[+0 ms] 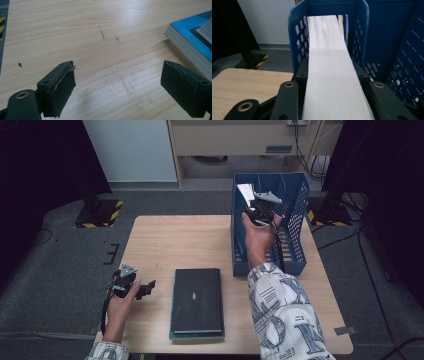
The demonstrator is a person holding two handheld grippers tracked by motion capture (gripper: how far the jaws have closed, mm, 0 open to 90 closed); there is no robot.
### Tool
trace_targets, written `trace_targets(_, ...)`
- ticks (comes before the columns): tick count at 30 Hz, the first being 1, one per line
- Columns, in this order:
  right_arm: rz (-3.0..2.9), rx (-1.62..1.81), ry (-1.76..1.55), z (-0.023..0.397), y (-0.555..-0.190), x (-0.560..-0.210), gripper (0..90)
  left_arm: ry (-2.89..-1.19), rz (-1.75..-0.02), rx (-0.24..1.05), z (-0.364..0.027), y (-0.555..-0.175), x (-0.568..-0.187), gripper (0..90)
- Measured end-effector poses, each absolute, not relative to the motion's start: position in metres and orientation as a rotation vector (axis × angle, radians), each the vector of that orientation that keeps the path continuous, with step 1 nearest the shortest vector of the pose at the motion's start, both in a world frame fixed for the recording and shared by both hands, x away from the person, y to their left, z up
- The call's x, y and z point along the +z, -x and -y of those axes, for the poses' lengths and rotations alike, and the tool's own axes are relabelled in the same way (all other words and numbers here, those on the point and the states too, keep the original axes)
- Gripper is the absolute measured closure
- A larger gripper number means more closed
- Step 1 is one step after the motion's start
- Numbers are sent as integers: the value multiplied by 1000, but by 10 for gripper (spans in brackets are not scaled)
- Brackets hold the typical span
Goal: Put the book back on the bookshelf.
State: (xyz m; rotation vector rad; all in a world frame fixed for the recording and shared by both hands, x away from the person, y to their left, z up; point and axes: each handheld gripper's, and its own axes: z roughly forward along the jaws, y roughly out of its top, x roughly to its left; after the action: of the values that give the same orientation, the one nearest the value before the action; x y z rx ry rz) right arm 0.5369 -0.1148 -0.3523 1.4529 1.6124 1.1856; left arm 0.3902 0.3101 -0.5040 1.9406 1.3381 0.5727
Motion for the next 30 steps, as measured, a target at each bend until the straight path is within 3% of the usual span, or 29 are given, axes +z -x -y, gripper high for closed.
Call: trace_targets(30,-1577,1162,-1477,106,-556,-360,602,-1933,-1330,573,-311,-390,-503,118)
